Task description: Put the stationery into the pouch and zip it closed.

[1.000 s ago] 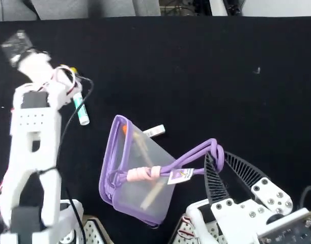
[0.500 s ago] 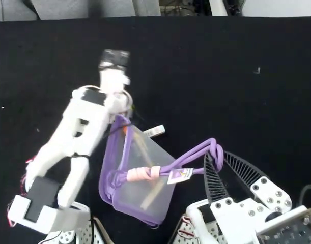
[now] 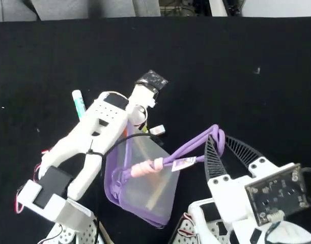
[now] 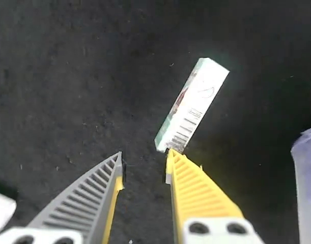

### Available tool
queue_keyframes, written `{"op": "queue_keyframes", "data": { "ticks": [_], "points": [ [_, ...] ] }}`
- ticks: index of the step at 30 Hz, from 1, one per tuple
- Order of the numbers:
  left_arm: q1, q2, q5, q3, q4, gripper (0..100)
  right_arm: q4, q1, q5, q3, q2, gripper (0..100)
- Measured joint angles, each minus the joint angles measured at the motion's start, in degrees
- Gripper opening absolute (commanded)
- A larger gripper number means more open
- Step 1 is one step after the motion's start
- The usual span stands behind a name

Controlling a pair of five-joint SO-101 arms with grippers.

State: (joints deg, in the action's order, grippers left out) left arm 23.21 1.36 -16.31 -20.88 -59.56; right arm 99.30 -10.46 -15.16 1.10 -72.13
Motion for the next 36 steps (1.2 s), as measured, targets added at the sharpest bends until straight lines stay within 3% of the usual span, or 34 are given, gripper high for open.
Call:
{"op": "queue_keyframes", "data": {
  "ticks": [15, 25, 28, 31, 36],
  "points": [
    [4.3, 2.5, -0.8, 3.6, 0.2, 20, 0.0, 0.1, 0.0, 0.0, 0.0, 1.1],
    [4.4, 11.8, -3.4, 9.1, 0.1, 20, 0.0, 0.1, 0.0, 0.0, 0.0, 1.1],
    [4.4, 14.8, -3.8, 12.3, -2.5, 19, 0.0, 0.1, 0.0, 0.0, 0.0, 1.1],
    [4.4, 17.8, -4.0, 16.5, -6.6, 12, 0.0, 0.1, 0.0, 0.0, 0.0, 1.1],
    [4.3, 23.6, -9.0, 23.1, -14.1, 7, 0.0, 0.1, 0.0, 0.0, 0.0, 1.1]
  ]
}}
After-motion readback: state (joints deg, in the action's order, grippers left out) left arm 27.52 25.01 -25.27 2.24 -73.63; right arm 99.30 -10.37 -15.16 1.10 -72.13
